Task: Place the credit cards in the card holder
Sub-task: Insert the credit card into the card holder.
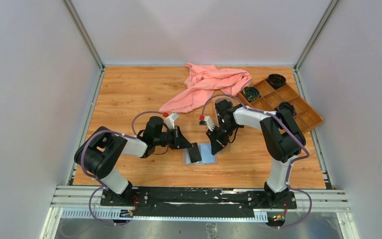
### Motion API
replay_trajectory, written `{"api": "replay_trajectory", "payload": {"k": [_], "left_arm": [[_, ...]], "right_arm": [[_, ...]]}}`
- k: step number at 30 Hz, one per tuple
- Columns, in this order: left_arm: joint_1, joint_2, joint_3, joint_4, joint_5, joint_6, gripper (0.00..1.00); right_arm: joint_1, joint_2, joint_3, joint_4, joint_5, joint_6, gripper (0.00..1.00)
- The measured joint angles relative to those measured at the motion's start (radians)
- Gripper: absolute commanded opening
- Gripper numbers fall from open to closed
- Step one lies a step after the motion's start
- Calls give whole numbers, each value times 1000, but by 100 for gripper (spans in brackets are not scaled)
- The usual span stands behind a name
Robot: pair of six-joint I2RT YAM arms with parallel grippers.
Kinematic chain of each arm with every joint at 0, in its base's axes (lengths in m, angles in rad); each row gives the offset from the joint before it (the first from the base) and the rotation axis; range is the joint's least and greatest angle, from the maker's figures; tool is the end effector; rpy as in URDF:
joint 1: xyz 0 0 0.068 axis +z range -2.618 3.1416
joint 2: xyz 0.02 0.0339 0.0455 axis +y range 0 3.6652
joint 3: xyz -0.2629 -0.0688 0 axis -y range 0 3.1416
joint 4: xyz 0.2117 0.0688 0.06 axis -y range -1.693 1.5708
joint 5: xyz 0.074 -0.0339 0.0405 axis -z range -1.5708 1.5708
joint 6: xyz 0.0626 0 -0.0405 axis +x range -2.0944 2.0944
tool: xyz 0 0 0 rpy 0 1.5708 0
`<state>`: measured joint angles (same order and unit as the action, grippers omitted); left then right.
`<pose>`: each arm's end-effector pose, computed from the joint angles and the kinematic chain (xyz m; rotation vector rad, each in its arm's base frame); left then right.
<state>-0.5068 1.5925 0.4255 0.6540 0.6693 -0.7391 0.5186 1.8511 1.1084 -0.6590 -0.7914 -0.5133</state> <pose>0.2184 -0.1656 0.1448 0.1937 2.2913 -1.4048 0.2464 0.1919 0.1509 -1.4441 2.3483 1.1515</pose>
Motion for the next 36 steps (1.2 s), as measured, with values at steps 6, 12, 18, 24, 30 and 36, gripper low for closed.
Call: {"api": "replay_trajectory", "payload": {"k": [6,12,18,24,30,36], "left_arm": [[1,30,0,11,-11,-31,0],[1,38,-18,18,-35,-58,0],[0,45,-19,22,-48,-77,0],[-23,74,-10,29,-63,-93,0],[-37,92,1,48,-71,-115,0],[-50,114,4,86,-70,-138,0]], "right_arm": [[16,6,10,-7,12,3,2],[23,10,16,-14,19,10,2],[32,13,24,-23,32,20,2],[34,13,26,-26,36,20,2],[34,13,27,-29,39,20,2],[34,13,28,-30,40,20,2]]}}
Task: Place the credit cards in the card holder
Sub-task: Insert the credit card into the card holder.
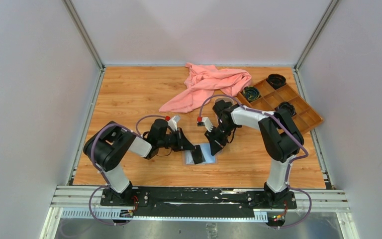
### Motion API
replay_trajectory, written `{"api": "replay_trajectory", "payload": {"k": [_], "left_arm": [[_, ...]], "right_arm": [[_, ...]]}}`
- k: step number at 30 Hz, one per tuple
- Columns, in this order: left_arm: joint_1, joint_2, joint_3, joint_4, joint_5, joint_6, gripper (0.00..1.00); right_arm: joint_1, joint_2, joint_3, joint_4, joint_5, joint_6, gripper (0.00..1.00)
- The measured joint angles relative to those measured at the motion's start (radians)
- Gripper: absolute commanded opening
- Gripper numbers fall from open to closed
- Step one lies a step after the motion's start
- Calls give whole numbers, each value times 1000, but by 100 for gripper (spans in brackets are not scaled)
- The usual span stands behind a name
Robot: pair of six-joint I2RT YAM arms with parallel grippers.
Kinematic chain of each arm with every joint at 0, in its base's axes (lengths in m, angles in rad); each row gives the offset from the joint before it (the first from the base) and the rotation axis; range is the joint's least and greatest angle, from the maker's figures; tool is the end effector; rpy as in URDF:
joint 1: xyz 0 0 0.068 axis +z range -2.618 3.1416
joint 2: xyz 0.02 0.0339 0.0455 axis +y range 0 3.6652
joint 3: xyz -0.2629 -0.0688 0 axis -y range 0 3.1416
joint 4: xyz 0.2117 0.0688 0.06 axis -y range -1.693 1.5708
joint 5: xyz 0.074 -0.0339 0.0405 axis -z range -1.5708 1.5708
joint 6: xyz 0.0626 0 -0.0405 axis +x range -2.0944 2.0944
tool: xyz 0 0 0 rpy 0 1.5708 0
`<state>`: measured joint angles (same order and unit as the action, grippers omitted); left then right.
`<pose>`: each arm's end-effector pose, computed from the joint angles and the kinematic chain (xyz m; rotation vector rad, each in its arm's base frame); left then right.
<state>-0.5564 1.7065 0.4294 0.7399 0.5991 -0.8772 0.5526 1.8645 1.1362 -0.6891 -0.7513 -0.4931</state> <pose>0.2211 -0.1791 0.1244 0.0317 2.3735 -1.4173 0.2434 0.2003 0.1507 -1.4754 2.3895 1.1129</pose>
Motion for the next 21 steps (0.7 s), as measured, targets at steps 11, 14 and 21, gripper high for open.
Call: {"api": "replay_trajectory", "payload": {"k": [11,14,21], "left_arm": [[-23,49,31,26,-2,-37,0],[-24,66,39,33,0,-50,0],[-24,95,56,44,10,-80,0]], "right_arm": [[3,0,0,-3,1,0,2],[3,0,0,-3,1,0,2],[3,0,0,-4,1,0,3]]}}
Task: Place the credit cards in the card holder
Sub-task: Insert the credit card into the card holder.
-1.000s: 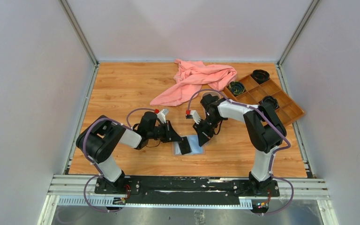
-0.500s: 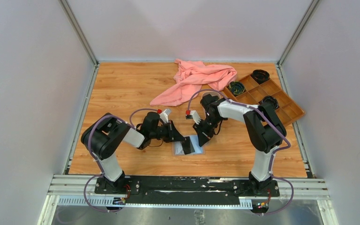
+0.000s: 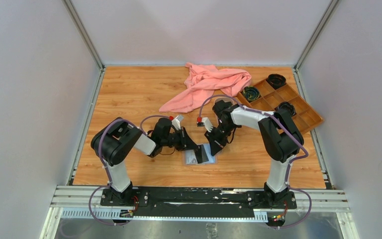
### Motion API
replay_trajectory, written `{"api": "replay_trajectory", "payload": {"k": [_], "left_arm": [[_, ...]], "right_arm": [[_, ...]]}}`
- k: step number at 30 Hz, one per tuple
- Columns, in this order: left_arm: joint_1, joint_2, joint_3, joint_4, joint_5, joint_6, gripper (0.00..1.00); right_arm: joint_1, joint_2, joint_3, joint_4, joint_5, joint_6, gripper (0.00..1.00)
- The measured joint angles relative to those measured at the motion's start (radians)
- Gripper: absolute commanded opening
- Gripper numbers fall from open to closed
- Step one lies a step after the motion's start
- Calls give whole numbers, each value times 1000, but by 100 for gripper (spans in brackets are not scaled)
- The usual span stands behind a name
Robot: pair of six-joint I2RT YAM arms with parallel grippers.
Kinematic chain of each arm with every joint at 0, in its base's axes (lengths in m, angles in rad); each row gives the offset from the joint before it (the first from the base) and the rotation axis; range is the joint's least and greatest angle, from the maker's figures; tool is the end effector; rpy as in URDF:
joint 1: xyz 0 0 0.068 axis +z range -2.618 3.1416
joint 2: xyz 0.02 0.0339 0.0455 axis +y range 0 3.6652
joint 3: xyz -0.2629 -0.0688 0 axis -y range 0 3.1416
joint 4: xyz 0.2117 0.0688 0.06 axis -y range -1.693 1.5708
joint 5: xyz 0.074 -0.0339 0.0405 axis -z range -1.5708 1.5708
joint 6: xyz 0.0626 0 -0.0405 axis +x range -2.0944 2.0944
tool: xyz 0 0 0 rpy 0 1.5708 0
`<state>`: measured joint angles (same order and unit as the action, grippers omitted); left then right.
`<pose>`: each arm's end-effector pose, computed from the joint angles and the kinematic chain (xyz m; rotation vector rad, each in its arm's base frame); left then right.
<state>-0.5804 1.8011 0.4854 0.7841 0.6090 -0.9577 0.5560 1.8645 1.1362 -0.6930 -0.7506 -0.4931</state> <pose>0.2309 -0.1942 0.1162 -0.0259 2.4045 -1.4760 0.2424 0.2009 0.1506 -1.4801 2.3923 1.1139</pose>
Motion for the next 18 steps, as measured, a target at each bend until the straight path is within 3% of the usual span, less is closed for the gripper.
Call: {"api": "replay_trajectory", "payload": {"k": [5,13,18], "left_arm": [[-14,25,29,-1,1,-8,3],[-29,45,68,-28,-16,-8,27],[-37,-5,92,-127,-49,37,38]], "right_arm": [[1,0,0,-3,0,0,6],[3,-4,6,-21,-2,-5,24],[8,-39,6,-21,-2,-27,28]]}}
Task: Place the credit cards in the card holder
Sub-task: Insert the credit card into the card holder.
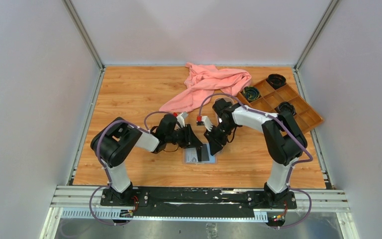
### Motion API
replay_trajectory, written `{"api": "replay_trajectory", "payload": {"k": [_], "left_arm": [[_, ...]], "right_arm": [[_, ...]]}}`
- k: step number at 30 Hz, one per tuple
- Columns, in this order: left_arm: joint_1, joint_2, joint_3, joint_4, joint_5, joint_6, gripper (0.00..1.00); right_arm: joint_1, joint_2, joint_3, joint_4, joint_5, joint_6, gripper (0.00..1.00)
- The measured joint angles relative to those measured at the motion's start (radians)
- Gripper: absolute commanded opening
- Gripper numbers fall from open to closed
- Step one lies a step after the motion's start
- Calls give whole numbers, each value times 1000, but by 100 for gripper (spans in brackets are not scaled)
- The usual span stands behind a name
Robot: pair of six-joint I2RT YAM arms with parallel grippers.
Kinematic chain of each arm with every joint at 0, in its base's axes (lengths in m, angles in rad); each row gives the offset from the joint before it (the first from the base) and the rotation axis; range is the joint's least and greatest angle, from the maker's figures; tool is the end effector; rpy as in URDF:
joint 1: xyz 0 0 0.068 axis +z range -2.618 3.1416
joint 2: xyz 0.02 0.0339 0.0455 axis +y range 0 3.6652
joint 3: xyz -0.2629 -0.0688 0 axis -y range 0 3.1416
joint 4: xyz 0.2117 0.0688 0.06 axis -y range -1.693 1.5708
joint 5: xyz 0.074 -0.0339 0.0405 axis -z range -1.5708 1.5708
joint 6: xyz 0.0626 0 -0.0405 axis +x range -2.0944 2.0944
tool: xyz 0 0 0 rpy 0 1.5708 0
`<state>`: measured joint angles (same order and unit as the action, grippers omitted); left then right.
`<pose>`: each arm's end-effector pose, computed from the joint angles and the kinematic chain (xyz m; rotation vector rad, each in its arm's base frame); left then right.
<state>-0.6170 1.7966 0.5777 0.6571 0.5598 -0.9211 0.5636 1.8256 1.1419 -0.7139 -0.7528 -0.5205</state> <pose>0.2382 -0.2098 0.1240 0.0130 2.4262 -1.4151 0.2383 0.2012 0.1628 -1.5178 2.3353 1.1051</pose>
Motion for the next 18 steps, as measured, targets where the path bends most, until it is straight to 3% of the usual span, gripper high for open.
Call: {"api": "replay_trajectory", "payload": {"k": [18], "left_arm": [[-1,-145,99,-379,-143,176,47]], "right_arm": [[0,-61,0,0,-8,-34,28]]}}
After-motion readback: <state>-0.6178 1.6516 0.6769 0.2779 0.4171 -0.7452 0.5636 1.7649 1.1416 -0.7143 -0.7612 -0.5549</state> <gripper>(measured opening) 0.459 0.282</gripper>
